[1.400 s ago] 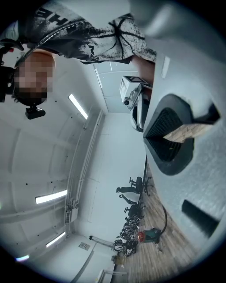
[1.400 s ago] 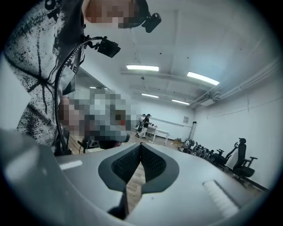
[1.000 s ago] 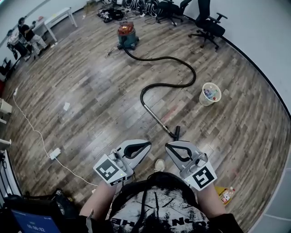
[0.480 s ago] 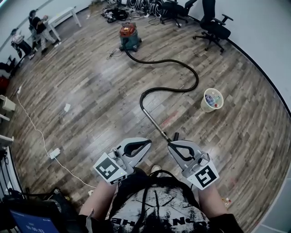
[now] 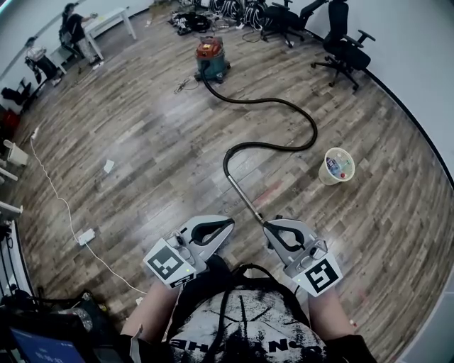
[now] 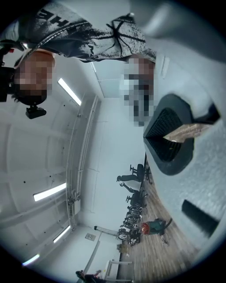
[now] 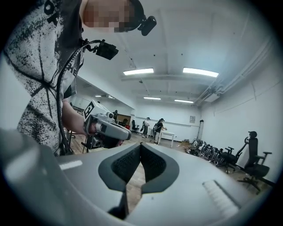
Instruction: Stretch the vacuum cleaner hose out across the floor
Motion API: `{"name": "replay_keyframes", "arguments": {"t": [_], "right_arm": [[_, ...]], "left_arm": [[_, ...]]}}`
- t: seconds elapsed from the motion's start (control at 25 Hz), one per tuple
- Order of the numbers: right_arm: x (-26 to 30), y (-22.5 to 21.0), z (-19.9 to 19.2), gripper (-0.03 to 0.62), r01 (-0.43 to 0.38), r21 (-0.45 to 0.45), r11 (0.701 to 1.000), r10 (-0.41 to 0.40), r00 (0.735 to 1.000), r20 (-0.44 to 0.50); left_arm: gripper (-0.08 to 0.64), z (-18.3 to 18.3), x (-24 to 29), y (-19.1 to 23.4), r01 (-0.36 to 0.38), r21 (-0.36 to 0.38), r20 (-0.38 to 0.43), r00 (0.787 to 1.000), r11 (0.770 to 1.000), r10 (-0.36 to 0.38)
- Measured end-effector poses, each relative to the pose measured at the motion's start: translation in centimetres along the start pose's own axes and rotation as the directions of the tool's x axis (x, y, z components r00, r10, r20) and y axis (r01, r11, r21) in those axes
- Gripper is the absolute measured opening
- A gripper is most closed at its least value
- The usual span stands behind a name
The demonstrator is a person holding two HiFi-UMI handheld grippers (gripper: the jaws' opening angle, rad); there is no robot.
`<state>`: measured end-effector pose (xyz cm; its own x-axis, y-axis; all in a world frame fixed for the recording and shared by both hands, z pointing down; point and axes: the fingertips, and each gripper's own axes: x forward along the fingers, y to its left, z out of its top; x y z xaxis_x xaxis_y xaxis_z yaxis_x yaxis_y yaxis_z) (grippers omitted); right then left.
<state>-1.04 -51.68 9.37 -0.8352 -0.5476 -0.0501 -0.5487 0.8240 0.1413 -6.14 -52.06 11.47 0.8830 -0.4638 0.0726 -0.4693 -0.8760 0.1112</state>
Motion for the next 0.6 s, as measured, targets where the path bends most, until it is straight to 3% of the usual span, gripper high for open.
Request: {"name": "replay_keyframes", "arguments": {"t": [0.6], "right_arm": [[15.0, -5.8, -0.8, 0.005, 0.07, -0.009, 0.997, -0.071, 0.997, -0.012]], "left_arm": [[0.0, 1.8, -1.1, 14.9, 0.108, 0.009, -0.018, 0.994, 0.994, -0.108]]}}
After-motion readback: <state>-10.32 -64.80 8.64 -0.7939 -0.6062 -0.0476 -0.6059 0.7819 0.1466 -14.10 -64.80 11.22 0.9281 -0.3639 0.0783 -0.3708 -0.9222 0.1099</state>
